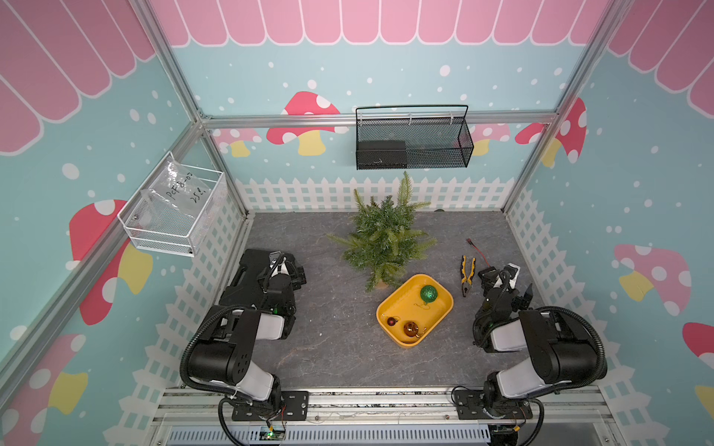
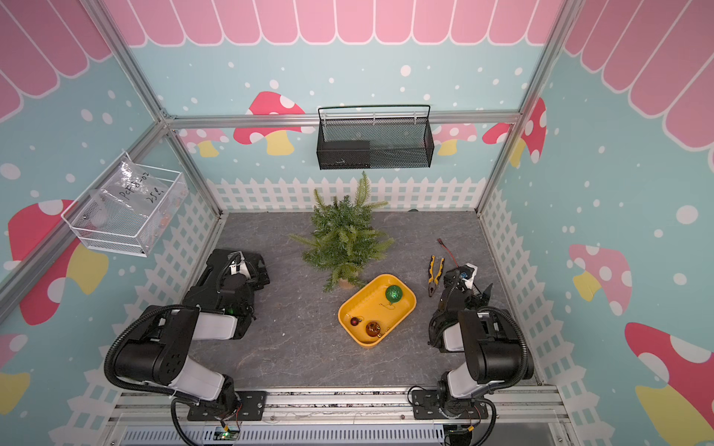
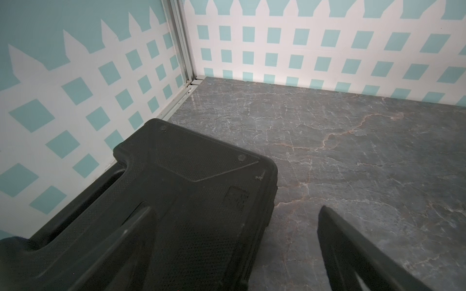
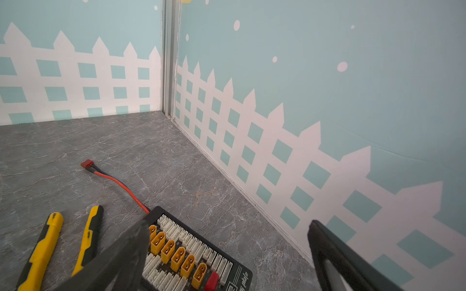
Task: Decorate the small christmas tree with ornaments
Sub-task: Pick up an ornament from the container.
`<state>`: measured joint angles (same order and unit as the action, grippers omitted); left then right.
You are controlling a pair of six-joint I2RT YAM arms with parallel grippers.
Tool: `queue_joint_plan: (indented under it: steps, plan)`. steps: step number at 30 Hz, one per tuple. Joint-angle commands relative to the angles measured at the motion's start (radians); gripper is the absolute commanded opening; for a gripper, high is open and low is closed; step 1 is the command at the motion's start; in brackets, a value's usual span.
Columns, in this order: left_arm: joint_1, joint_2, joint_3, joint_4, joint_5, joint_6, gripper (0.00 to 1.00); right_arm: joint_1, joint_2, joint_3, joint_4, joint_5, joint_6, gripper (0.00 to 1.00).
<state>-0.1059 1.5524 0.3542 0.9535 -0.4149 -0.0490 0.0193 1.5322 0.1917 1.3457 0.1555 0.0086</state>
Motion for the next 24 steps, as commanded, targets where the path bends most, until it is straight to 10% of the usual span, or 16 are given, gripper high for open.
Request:
queue_joint_plan:
  steps: [1,18,24]
  plan:
    - [0.011,-0.005,0.019,-0.013,0.01,0.002,0.99,-0.005,-0.001,0.005,-0.008,-0.007,-0.001,0.99]
    - [0.012,-0.006,0.019,-0.014,0.004,-0.006,0.99,-0.005,-0.006,-0.001,-0.001,0.003,-0.001,1.0]
    - [-0.002,-0.159,0.074,-0.243,-0.032,0.004,0.99,-0.005,-0.231,0.022,-0.233,0.032,0.023,0.99]
